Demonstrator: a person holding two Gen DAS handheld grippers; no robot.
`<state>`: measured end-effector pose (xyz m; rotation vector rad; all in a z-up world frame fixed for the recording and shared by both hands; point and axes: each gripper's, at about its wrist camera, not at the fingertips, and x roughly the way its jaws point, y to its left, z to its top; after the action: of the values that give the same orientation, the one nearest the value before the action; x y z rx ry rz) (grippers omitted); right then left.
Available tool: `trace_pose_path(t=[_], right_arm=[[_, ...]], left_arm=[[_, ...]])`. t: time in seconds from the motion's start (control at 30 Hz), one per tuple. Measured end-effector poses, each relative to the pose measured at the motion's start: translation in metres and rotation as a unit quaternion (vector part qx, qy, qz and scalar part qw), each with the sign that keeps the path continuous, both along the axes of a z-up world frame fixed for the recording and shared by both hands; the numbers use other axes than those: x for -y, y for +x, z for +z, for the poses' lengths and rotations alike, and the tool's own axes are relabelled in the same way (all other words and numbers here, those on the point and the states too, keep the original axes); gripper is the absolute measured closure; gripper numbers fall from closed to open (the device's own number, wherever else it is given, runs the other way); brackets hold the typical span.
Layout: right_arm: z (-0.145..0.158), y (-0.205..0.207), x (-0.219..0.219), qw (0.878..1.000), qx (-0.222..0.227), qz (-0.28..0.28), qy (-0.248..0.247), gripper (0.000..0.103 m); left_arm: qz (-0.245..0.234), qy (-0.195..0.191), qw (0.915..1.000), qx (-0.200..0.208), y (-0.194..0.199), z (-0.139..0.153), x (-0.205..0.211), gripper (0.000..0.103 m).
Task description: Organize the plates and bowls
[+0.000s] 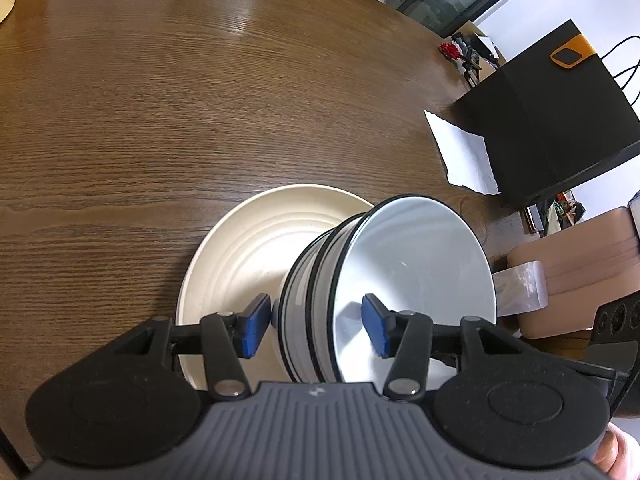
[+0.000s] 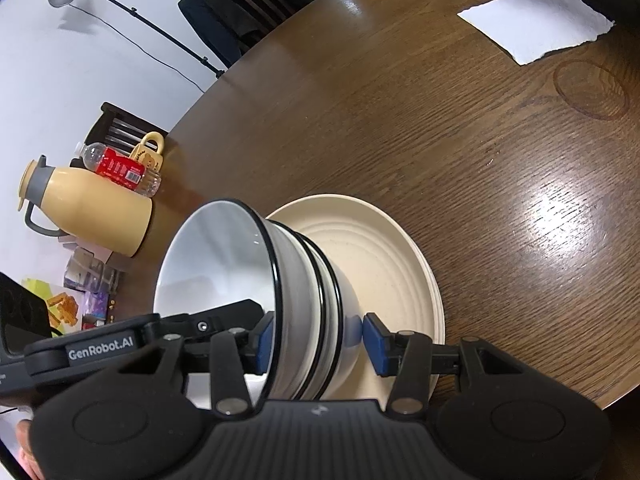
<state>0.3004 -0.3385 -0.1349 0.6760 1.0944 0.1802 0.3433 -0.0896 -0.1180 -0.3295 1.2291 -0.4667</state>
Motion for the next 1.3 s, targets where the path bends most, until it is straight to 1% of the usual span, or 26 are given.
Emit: trace_pose_path(t=[0.03, 0.1, 0.17, 0.23, 0.27, 0.3, 0.33, 0.37, 0.43, 0.47, 0.5, 0.57, 0.6, 0.67, 0.73, 0.77, 0.83, 0.9, 0.93, 1.0, 1.07, 1.13, 1.17, 1.3], right_arm=[[0.000, 0.000, 0.000, 1.000, 0.000, 0.001, -0.001, 0.058], [0.003, 0.000, -0.001, 1.000, 0.003, 0.002, -0.005, 0.058], [0.006, 0.000, -0.002, 1.000, 0.007, 0.004, -0.007, 0.056], [0.009, -0.001, 0.000, 1.000, 0.013, 0.006, -0.007, 0.051], [0.011, -0.002, 0.000, 1.000, 0.015, 0.006, -0.009, 0.049], [0.013, -0.003, 0.001, 1.000, 0.018, 0.005, -0.013, 0.045], [0.015, -0.004, 0.002, 1.000, 0.020, 0.004, -0.016, 0.037], [0.017, -0.005, 0.004, 1.000, 0.023, 0.003, -0.020, 0.033], [0.023, -0.009, 0.007, 0.999, 0.030, -0.002, -0.029, 0.020], [0.027, -0.011, 0.009, 0.999, 0.034, -0.004, -0.036, 0.017], [0.031, -0.014, 0.010, 0.998, 0.039, -0.005, -0.043, 0.015], [0.039, -0.019, 0.013, 0.997, 0.048, -0.006, -0.056, 0.006], [0.044, -0.023, 0.015, 0.996, 0.057, -0.006, -0.064, 0.000], [0.054, -0.031, 0.017, 0.993, 0.077, -0.007, -0.086, 0.000], [0.064, -0.038, 0.017, 0.990, 0.093, -0.005, -0.109, 0.000], [0.069, -0.041, 0.017, 0.987, 0.103, -0.004, -0.121, 0.000], [0.078, -0.050, 0.014, 0.981, 0.126, 0.000, -0.149, 0.000], [0.087, -0.058, 0.008, 0.972, 0.151, 0.001, -0.179, 0.000], [0.092, -0.063, 0.004, 0.968, 0.165, 0.001, -0.190, 0.000], [0.101, -0.075, -0.003, 0.959, 0.192, 0.004, -0.208, 0.000], [0.108, -0.089, -0.013, 0.947, 0.221, 0.010, -0.232, 0.000], [0.111, -0.102, -0.022, 0.938, 0.239, 0.012, -0.250, 0.000], [0.111, -0.110, -0.026, 0.935, 0.245, 0.013, -0.256, 0.000], [0.107, -0.139, -0.044, 0.930, 0.253, 0.012, -0.265, 0.000]], left_arm=[[0.000, -0.003, 1.0000, 0.003, -0.001, 0.002, 0.000, 0.047], [0.001, -0.005, 0.9999, 0.013, -0.002, 0.006, 0.001, 0.039], [0.002, -0.002, 0.9998, 0.021, -0.003, 0.010, 0.001, 0.033], [0.005, -0.002, 0.9996, 0.026, -0.004, 0.013, -0.001, 0.032], [0.007, -0.001, 0.9996, 0.028, -0.004, 0.014, -0.002, 0.030], [0.009, 0.000, 0.9995, 0.031, -0.005, 0.016, -0.003, 0.026], [0.010, -0.001, 0.9993, 0.035, -0.006, 0.019, -0.004, 0.025], [0.009, -0.002, 0.9992, 0.040, -0.007, 0.021, -0.005, 0.021], [0.006, -0.005, 0.9985, 0.055, -0.011, 0.029, -0.006, 0.014], [0.006, -0.004, 0.9980, 0.062, -0.013, 0.033, -0.007, 0.007], [0.008, -0.003, 0.9974, 0.072, -0.015, 0.037, -0.008, 0.004], [0.012, -0.006, 0.9957, 0.091, -0.022, 0.047, -0.011, 0.000], [0.016, -0.004, 0.9947, 0.101, -0.025, 0.051, -0.012, 0.000], [0.032, 0.005, 0.9913, 0.127, -0.034, 0.060, -0.014, 0.000], [0.061, 0.019, 0.9853, 0.158, -0.045, 0.069, -0.018, 0.000], [0.082, 0.028, 0.9800, 0.179, -0.053, 0.073, -0.020, 0.000], [0.119, 0.051, 0.9656, 0.225, -0.072, 0.079, -0.023, 0.000], [0.138, 0.072, 0.9523, 0.263, -0.091, 0.085, -0.024, 0.000], [0.141, 0.080, 0.9481, 0.274, -0.098, 0.088, -0.024, 0.000], [0.141, 0.093, 0.9415, 0.292, -0.113, 0.092, -0.024, 0.000], [0.143, 0.105, 0.9352, 0.306, -0.127, 0.094, -0.026, 0.000], [0.145, 0.115, 0.9303, 0.317, -0.138, 0.095, -0.026, 0.000], [0.145, 0.118, 0.9291, 0.319, -0.145, 0.094, -0.027, 0.000], [0.143, 0.124, 0.9261, 0.326, -0.174, 0.088, -0.037, 0.000]])
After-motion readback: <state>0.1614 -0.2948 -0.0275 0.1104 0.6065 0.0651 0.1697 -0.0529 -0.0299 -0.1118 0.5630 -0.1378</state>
